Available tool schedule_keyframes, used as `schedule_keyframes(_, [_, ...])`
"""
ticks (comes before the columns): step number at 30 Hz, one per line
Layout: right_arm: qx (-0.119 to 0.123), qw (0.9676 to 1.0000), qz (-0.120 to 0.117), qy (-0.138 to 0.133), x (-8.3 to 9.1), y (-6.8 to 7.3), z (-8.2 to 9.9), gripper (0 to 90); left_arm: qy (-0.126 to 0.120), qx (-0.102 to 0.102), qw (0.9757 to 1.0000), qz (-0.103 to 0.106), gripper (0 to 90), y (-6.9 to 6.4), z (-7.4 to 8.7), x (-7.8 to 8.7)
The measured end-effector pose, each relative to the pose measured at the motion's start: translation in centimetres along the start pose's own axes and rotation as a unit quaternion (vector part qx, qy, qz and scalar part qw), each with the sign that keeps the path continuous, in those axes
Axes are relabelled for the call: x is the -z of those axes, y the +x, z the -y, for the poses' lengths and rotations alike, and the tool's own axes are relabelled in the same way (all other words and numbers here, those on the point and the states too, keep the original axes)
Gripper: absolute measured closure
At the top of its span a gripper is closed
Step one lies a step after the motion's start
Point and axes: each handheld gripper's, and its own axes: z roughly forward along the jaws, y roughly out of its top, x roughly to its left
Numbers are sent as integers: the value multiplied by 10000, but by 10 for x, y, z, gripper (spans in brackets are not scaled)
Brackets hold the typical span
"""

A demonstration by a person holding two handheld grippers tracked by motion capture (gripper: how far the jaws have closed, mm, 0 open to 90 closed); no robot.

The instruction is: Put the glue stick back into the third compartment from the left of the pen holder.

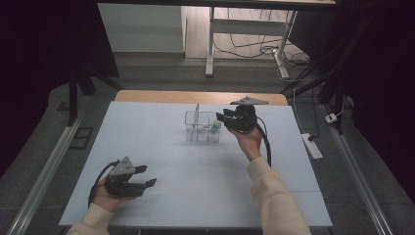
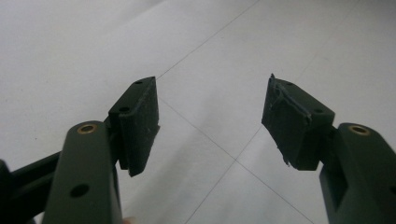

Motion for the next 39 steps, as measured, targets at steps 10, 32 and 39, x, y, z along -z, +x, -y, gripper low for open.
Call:
schedule_keyframes(10, [177, 9997, -149, 17, 32, -2, 8, 505, 4, 16, 10000, -9, 361, 0, 0, 0])
schedule_keyframes(32, [473, 9977, -149, 457, 108, -4, 85, 484, 19, 127, 9999, 6, 351, 3, 0, -1])
schedule_keyframes(39, [486, 9972, -66, 571, 126, -10, 112, 479, -28, 178, 9998, -3, 350, 4, 0, 0])
